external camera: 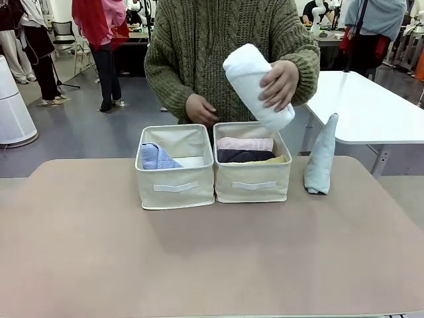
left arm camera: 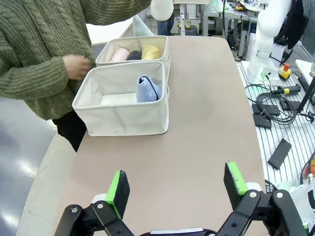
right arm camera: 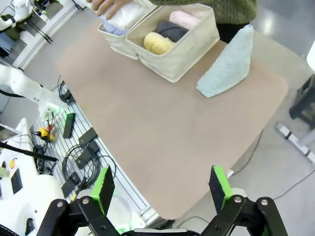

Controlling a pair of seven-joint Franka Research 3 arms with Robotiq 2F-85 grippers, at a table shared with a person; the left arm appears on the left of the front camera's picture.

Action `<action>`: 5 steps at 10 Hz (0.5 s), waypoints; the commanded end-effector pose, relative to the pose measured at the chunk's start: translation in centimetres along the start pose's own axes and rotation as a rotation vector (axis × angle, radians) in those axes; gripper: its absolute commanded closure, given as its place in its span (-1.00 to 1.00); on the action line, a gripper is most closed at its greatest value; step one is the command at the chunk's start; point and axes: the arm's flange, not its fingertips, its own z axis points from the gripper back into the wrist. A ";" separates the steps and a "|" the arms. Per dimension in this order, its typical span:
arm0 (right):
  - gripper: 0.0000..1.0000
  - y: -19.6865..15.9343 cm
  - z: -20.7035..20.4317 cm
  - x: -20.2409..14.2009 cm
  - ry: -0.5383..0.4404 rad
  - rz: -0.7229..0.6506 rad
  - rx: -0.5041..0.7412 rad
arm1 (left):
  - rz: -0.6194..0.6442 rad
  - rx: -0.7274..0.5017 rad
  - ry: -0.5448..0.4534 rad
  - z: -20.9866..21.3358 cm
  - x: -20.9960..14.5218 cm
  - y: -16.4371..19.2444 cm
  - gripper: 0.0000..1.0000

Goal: Sort the towels based on their folding style.
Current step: Pick up another triangle-folded towel from the table and place it in the left Fabric basket.

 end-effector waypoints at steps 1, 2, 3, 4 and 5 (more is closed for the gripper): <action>-1.00 0.2 -0.1 0.0 0.001 0.002 0.009 | -0.013 0.005 -0.015 0.1 0.1 -0.1 -1.00; -1.00 0.2 -0.1 0.0 0.001 0.002 0.009 | -0.013 0.005 -0.015 0.1 0.1 -0.1 -1.00; -1.00 0.2 -0.1 0.0 0.001 0.002 0.009 | -0.013 0.005 -0.015 0.1 0.1 -0.1 -1.00; -1.00 0.2 -0.1 0.0 0.001 0.002 0.009 | -0.013 0.005 -0.015 0.1 0.1 -0.1 -1.00; -1.00 0.2 -0.1 0.0 0.001 0.002 0.009 | -0.013 0.005 -0.015 0.1 0.1 -0.1 -1.00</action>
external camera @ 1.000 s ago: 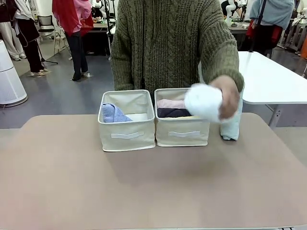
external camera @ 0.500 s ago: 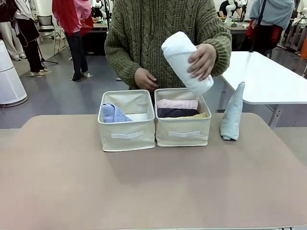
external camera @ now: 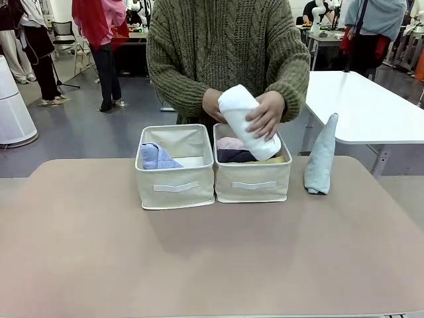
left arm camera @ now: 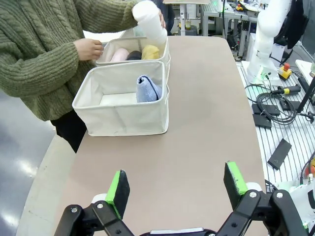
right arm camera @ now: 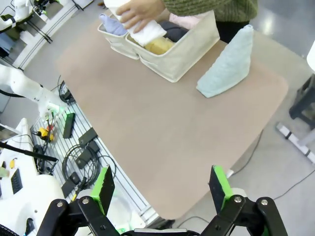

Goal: Sort the towels based on their folding style.
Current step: Pick up another triangle-folded towel from the table and place it in the left Fabric basket.

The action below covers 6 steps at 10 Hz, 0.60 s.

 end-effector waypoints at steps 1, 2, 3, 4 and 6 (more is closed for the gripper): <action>-1.00 0.0 0.0 0.0 0.000 0.000 0.000 | -0.013 0.005 -0.015 0.1 0.1 -0.1 -1.00; -1.00 0.2 -1.4 1.9 0.093 -0.032 -0.074 | -0.013 0.005 -0.015 0.1 0.1 -0.1 -1.00; -1.00 0.4 -3.0 4.5 0.179 -0.061 -0.169 | -0.013 0.005 -0.015 0.1 0.1 -0.1 -1.00; -1.00 0.2 -5.2 7.8 0.248 -0.116 -0.215 | -0.013 0.005 -0.015 0.1 0.1 -0.1 -1.00; -1.00 -0.5 -10.1 11.2 0.346 -0.169 -0.296 | -0.013 0.005 -0.015 0.1 0.1 -0.1 -1.00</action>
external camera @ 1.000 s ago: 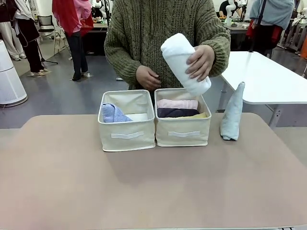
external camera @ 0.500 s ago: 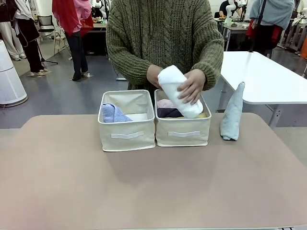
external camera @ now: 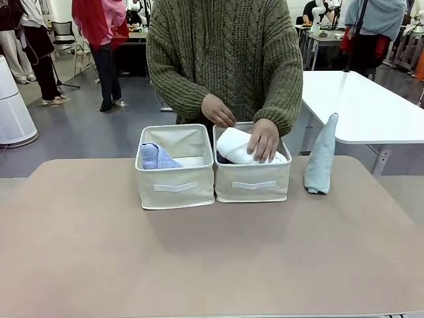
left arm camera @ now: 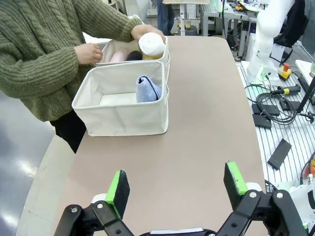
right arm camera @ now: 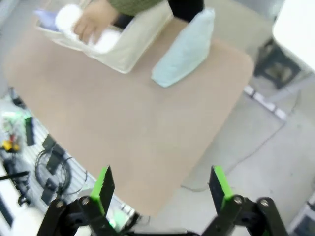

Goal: Sort the towels based on their folding style.
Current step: Pick up another triangle-folded towel from the table and place it in the left Fabric basket.

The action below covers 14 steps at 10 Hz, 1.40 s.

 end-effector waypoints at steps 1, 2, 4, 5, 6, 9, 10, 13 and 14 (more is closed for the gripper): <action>-1.00 0.7 -3.8 2.5 0.107 -0.072 -0.031 | -0.012 0.006 -0.015 0.2 0.1 -0.1 -1.00; -1.00 0.9 -5.3 3.8 0.118 -0.089 -0.046 | -0.012 0.006 -0.015 0.2 0.1 -0.1 -1.00; -1.00 1.8 -5.7 3.6 0.075 -0.051 0.051 | -0.012 0.006 -0.015 0.2 0.1 -0.1 -1.00; -1.00 1.5 -6.1 5.0 0.109 -0.066 -0.033 | -0.012 0.006 -0.015 0.2 0.1 -0.1 -1.00; -1.00 1.5 -6.1 5.0 0.109 -0.066 -0.033 | -0.012 0.006 -0.015 0.2 0.1 -0.1 -1.00; -1.00 1.4 -6.2 4.9 0.106 -0.067 -0.018 | -0.012 0.006 -0.015 0.2 0.1 -0.1 -1.00; -1.00 1.7 -7.6 6.6 -0.021 -0.301 -0.020 | -0.012 0.006 -0.015 0.2 0.1 -0.1 -1.00; -1.00 2.9 -13.3 14.8 -0.035 -0.716 -0.151 | -0.012 0.006 -0.015 0.2 0.1 -0.1 -1.00; -1.00 2.3 -14.7 16.7 -0.038 -0.788 -0.138 | -0.012 0.006 -0.015 0.2 0.1 -0.1 -1.00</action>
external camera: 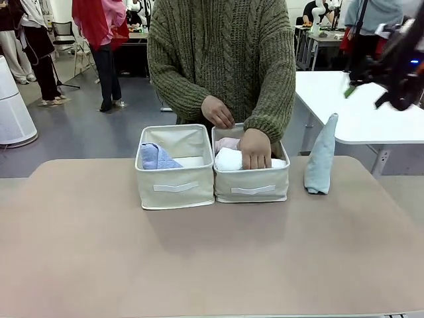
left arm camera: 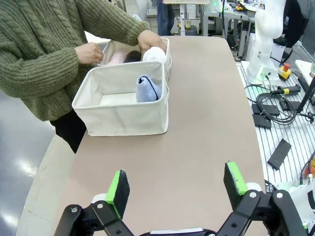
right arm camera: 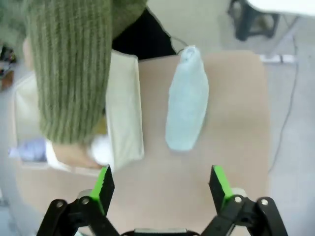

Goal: Sort the towels based on their folding style.
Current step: Pick up another triangle-folded towel from the table and place it in the left Fabric basket.

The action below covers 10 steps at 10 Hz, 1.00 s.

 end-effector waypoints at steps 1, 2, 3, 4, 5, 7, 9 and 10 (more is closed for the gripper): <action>-1.00 1.3 -2.0 3.0 0.037 -0.144 -0.035 | -0.013 0.006 -0.015 0.2 0.1 -0.1 -1.00; -1.00 1.4 -3.4 4.3 0.064 -0.204 -0.086 | -0.013 0.006 -0.015 0.2 0.1 -0.1 -1.00; -1.00 1.2 -4.7 4.9 0.105 -0.221 -0.134 | -0.013 0.006 -0.015 0.2 0.1 -0.1 -1.00; -1.00 1.0 -5.2 5.6 0.119 -0.214 -0.171 | -0.013 0.006 -0.015 0.2 0.1 -0.1 -1.00; -1.00 0.8 -5.7 5.7 0.162 -0.140 -0.149 | -0.013 0.006 -0.015 0.2 0.1 -0.1 -1.00; -1.00 0.4 -7.3 6.4 0.212 -0.089 -0.135 | -0.013 0.006 -0.015 0.2 0.1 -0.1 -1.00; -1.00 0.0 -9.1 7.4 0.229 -0.090 -0.166 | -0.013 0.006 -0.015 0.2 0.1 -0.1 -1.00; -1.00 -0.4 -9.9 8.1 0.242 -0.106 -0.184 | -0.013 0.006 -0.015 0.2 0.1 -0.1 -1.00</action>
